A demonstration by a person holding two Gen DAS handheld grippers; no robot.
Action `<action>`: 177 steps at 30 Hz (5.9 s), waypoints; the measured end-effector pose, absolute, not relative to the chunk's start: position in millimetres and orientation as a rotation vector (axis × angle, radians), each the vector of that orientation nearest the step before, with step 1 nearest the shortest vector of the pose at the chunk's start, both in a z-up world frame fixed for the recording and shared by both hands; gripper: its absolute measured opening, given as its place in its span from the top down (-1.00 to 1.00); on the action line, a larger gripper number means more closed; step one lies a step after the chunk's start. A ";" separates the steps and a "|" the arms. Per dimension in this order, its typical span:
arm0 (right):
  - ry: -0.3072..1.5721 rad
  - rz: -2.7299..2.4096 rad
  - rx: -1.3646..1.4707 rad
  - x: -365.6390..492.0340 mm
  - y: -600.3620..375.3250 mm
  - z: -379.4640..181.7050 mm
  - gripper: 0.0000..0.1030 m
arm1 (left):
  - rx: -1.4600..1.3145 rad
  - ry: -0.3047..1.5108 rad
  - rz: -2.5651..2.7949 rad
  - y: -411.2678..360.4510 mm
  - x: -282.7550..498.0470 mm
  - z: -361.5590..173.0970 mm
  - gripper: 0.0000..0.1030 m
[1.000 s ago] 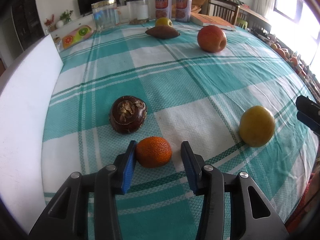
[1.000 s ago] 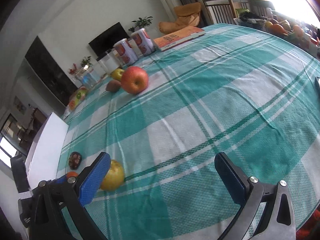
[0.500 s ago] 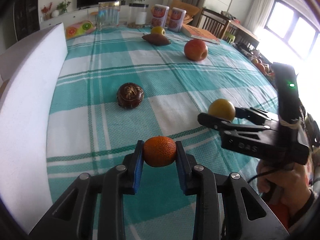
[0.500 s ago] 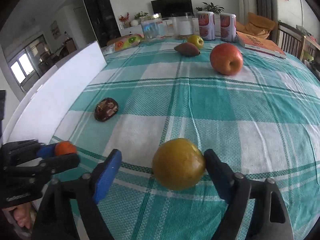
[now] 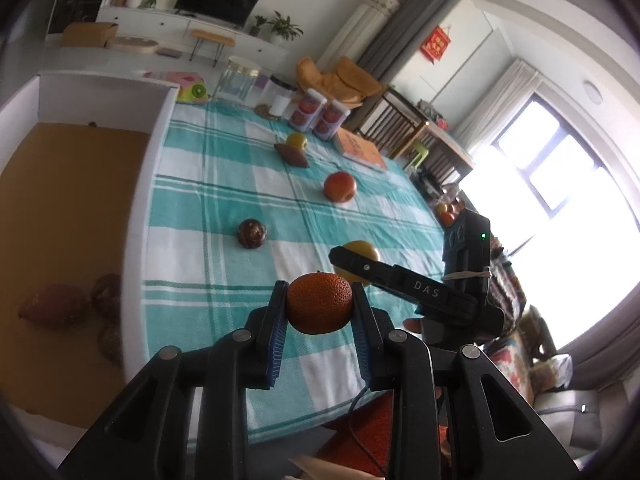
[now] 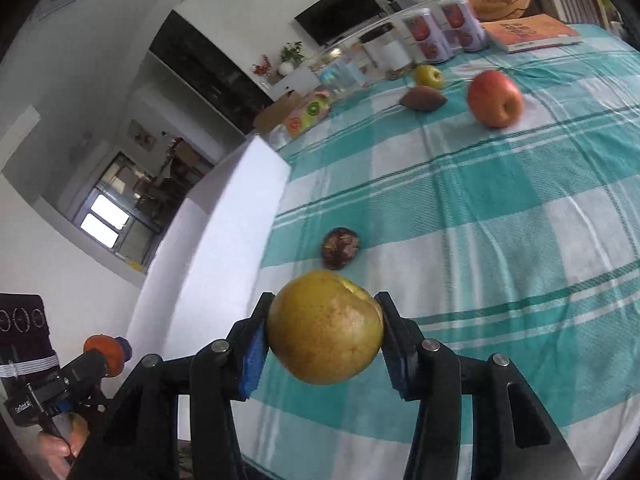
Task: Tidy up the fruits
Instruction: 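Grasp the second mandarin orange with left tool while right tool grasps the yellow pear, then carry mandarin and pear over the white box and open both tools, then withdraw both open tools from the box back over the table, then move left tool onto the dark brown fruit and hold it open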
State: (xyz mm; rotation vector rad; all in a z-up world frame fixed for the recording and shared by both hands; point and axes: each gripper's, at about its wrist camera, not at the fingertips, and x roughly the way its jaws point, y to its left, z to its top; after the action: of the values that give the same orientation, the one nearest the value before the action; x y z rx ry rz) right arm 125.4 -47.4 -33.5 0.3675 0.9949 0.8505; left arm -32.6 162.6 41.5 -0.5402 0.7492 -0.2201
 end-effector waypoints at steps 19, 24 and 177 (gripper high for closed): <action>1.060 1.226 -0.163 6.6 227.4 -33.1 -0.05 | -0.652 0.798 0.503 332.6 -107.4 -26.3 -0.11; 0.928 1.141 -0.101 24.6 185.7 -10.1 -0.75 | -0.597 0.737 0.527 310.0 -99.7 -12.3 -0.64; 0.981 0.050 -0.011 161.2 -123.4 -128.4 -1.00 | -0.078 0.914 0.195 92.0 172.0 -121.0 -0.82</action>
State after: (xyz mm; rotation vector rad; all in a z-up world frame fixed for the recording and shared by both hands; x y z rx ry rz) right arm 161.2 -123.4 -128.4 -0.0107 0.9812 0.0498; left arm 172.0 92.0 -121.0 -0.0779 0.9140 0.1945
